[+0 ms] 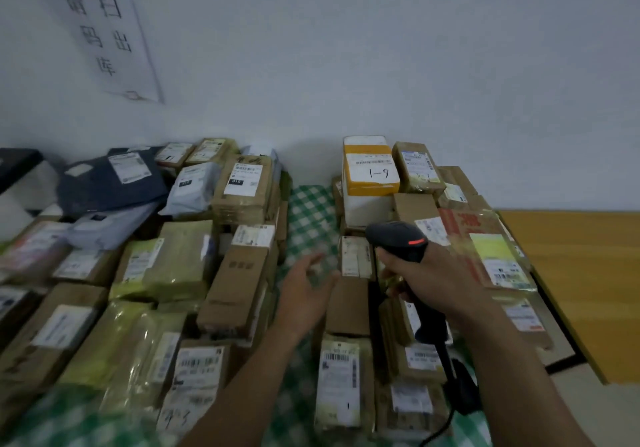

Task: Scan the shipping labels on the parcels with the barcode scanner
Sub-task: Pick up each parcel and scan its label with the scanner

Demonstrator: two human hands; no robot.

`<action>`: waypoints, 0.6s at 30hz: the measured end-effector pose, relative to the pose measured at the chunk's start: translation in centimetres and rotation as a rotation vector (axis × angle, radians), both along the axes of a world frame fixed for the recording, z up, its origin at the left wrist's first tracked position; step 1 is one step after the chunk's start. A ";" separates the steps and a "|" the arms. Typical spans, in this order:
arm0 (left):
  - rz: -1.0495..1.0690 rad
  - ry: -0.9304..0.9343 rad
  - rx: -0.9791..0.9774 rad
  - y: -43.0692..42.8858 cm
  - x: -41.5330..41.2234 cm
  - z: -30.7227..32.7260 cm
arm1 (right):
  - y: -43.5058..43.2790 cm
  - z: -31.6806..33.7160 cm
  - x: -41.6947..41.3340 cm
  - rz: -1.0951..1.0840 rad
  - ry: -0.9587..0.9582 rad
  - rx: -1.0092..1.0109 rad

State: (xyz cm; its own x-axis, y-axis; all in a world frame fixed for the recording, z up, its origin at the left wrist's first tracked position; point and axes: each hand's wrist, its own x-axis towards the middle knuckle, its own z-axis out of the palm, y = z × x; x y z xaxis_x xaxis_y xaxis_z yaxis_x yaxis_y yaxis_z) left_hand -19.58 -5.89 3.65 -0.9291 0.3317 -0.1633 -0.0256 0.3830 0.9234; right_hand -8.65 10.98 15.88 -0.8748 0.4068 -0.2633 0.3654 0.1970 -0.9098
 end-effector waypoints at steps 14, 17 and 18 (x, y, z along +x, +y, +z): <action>0.165 0.333 -0.521 -15.4 6.7 -0.7 | -11.7 -4.0 3.0 0.198 -0.059 -0.112; 0.194 0.291 -0.510 -18.3 7.2 -2.1 | -14.0 -4.9 2.7 0.194 -0.045 -0.122; 0.208 0.284 -0.500 -19.0 7.4 -2.5 | -14.8 -5.4 2.4 0.181 -0.046 -0.122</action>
State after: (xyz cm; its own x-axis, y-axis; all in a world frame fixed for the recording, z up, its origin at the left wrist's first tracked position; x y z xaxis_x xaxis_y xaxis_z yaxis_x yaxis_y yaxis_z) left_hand -12.19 -24.93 1.17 -0.9963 0.0854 0.0112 0.0742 0.7855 0.6144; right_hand -6.25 -3.80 10.51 -0.9167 0.2065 -0.3420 0.3754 0.1524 -0.9143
